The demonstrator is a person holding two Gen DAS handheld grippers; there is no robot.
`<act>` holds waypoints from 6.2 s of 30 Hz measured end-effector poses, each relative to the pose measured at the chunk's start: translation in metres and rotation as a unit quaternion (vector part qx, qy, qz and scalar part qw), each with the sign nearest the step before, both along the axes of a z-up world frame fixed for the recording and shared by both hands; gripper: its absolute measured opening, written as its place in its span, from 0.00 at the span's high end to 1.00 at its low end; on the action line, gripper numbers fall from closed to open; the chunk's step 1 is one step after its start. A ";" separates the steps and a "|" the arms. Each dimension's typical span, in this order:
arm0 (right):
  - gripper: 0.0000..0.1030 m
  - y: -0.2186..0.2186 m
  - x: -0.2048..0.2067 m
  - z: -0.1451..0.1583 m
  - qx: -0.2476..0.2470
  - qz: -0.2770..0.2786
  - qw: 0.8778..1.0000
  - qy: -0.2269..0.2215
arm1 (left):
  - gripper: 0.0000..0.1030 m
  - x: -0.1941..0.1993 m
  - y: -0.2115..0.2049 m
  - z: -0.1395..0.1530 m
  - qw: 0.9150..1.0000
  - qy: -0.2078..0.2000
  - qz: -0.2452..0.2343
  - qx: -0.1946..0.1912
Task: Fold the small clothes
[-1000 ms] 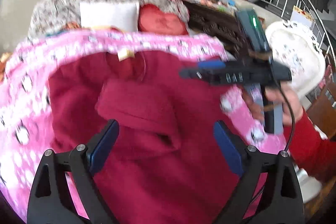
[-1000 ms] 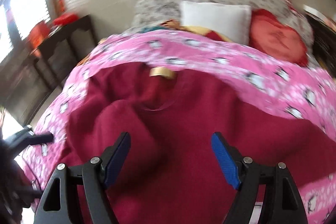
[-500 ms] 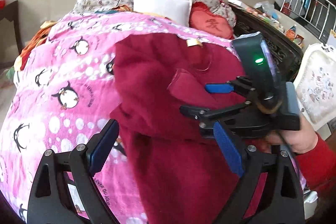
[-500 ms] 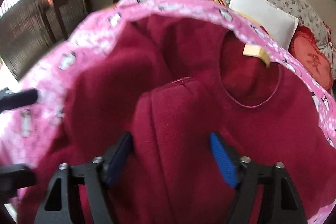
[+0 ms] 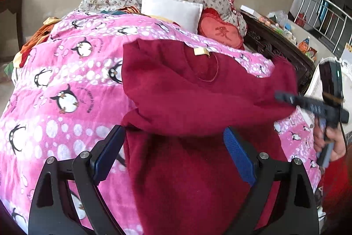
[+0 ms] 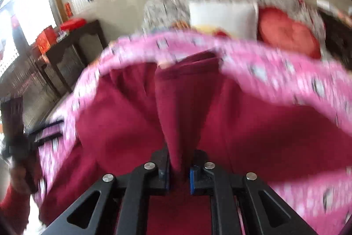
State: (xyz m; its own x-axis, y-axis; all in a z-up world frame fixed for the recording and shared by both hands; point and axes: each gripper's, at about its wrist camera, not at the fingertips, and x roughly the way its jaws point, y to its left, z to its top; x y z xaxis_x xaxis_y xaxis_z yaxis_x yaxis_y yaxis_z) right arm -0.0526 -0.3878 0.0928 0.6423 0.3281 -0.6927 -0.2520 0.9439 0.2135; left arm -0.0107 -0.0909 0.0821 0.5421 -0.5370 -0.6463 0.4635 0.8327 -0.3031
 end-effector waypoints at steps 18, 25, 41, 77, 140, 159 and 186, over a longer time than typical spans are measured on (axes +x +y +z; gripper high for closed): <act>0.54 0.009 0.024 -0.020 -0.081 0.124 0.989 -0.011 | 0.11 0.074 -0.059 0.020 0.993 -0.004 -0.111 0.025; 0.53 0.011 0.054 -0.047 -0.086 0.176 0.980 0.021 | 0.11 0.117 -0.068 0.035 0.981 -0.013 -0.188 0.051; 0.55 0.014 0.054 -0.060 -0.107 0.220 0.969 0.034 | 0.11 0.139 -0.103 -0.034 0.896 -0.022 -0.290 0.336; 0.54 0.158 0.099 0.042 -0.075 0.240 0.960 -0.124 | 0.43 0.037 0.001 0.009 0.992 0.006 -0.093 0.090; 0.53 -0.315 -0.037 -0.107 0.239 -0.370 0.897 0.031 | 0.46 0.048 -0.021 -0.024 0.996 0.019 0.064 0.053; 0.94 -0.083 0.006 0.096 0.181 -0.020 0.966 -0.182 | 0.43 0.048 0.005 0.021 0.996 0.016 0.062 -0.059; 0.49 -0.055 0.006 0.008 0.062 0.001 0.997 -0.053 | 0.32 0.111 -0.063 -0.019 0.996 0.028 0.033 0.080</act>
